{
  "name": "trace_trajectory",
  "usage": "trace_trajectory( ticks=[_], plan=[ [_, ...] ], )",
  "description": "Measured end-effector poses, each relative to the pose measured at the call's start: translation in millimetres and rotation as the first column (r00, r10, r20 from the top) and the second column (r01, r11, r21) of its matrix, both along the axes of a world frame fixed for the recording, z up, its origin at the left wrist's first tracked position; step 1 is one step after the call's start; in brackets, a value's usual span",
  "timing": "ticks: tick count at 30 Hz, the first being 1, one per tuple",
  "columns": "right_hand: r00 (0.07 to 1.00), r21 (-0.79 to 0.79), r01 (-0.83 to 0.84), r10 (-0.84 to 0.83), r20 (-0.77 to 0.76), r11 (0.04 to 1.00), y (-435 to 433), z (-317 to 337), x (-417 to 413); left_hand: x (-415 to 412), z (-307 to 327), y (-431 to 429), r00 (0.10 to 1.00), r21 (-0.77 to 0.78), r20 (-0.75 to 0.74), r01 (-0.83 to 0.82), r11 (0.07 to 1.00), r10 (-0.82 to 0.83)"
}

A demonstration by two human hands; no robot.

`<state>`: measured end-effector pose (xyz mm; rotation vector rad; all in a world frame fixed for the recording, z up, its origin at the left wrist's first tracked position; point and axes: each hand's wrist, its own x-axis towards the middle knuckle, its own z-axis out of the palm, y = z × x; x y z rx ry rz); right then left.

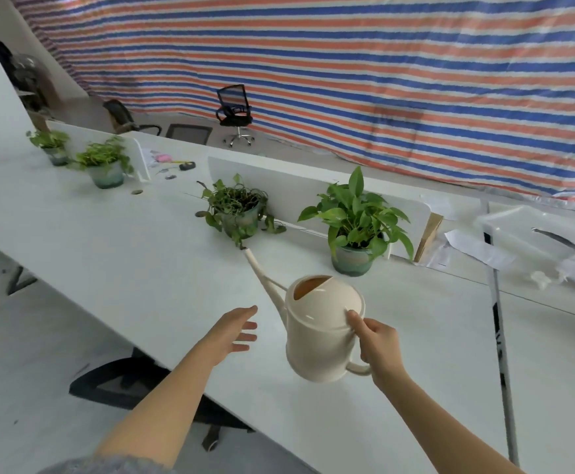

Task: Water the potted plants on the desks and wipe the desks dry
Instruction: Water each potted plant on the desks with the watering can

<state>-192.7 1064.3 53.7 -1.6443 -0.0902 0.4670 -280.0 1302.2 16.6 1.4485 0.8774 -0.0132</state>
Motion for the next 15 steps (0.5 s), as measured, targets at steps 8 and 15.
trace_trajectory(
  ticks=[8, 15],
  plan=[
    [0.989, -0.048, -0.126, 0.129, 0.07, 0.991, 110.9, 13.4, -55.7, -52.0, 9.7, 102.1, 0.972, -0.111, 0.204, -0.095, 0.989, 0.116],
    [0.984, -0.099, -0.149, 0.158, 0.081, 0.984, 221.7, 5.9, -122.3, -106.5, 15.3, 213.9, 0.969, -0.171, 0.208, -0.101, 0.98, 0.136]
  ],
)
